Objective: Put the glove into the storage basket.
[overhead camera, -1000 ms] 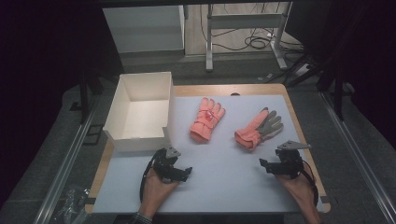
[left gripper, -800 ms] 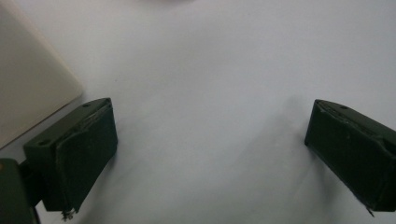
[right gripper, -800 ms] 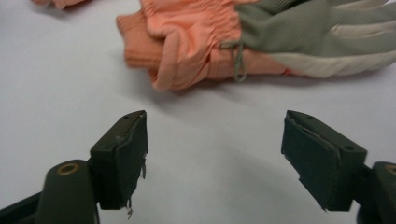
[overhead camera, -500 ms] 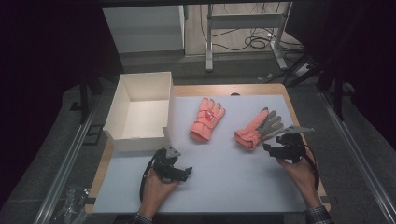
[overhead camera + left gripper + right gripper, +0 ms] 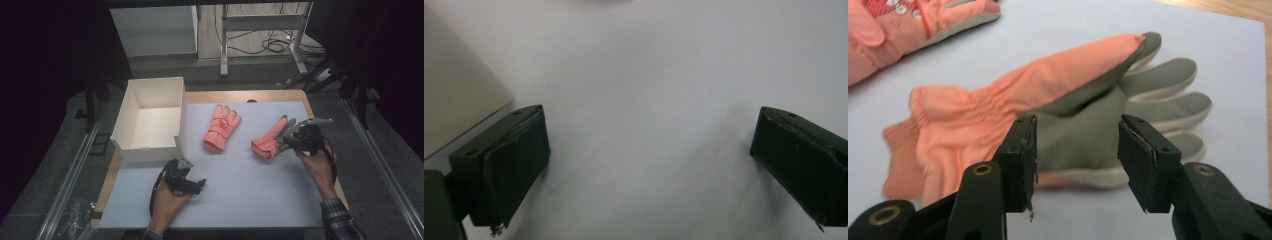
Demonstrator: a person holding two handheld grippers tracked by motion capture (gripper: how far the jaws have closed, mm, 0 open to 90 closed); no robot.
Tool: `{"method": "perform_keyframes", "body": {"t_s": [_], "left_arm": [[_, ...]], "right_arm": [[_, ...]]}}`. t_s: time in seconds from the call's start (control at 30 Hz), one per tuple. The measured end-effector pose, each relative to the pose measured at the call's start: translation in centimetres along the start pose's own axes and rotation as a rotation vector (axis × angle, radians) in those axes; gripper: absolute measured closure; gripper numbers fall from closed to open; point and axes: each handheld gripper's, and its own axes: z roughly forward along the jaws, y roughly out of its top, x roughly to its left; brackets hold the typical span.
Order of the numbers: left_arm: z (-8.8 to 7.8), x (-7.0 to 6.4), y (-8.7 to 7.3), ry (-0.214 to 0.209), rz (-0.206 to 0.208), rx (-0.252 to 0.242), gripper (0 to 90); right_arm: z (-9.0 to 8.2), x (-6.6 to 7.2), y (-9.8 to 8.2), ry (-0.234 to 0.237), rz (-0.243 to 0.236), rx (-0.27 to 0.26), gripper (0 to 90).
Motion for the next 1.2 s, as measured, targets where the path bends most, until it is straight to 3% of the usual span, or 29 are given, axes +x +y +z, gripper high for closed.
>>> {"method": "perform_keyframes", "body": {"t_s": [0.13,0.37,0.43,0.5,0.57,0.7,0.97,1.2], "left_arm": [[0.0,0.0,0.0,0.0,0.0,-0.001,2.6],[0.0,0.0,0.0,0.0,0.0,-0.001,2.6],[0.0,0.0,0.0,0.0,0.0,0.0,2.5],[0.0,0.0,0.0,0.0,0.0,-0.001,2.5],[0.0,0.0,0.0,0.0,0.0,0.0,2.5],[0.0,0.0,0.0,0.0,0.0,0.0,2.5],[0.0,0.0,0.0,0.0,0.0,0.0,2.5],[0.0,0.0,0.0,0.0,0.0,0.0,2.5]], "right_arm": [[1.3,-0.3,0.7,0.0,0.022,0.015,48.4],[3.3,-0.7,0.9,-0.056,0.052,0.05,45.4],[4.3,-0.9,0.8,-0.053,0.066,0.082,46.8],[4.6,-0.9,0.7,-0.051,0.07,0.085,49.9],[5.0,-0.4,0.5,-0.097,0.049,0.09,67.4],[5.1,-0.1,0.5,-0.111,0.039,0.089,81.2],[3.9,-0.3,1.1,-0.051,0.075,0.082,87.2],[2.0,-0.2,1.4,0.025,0.043,0.06,87.3]]}}
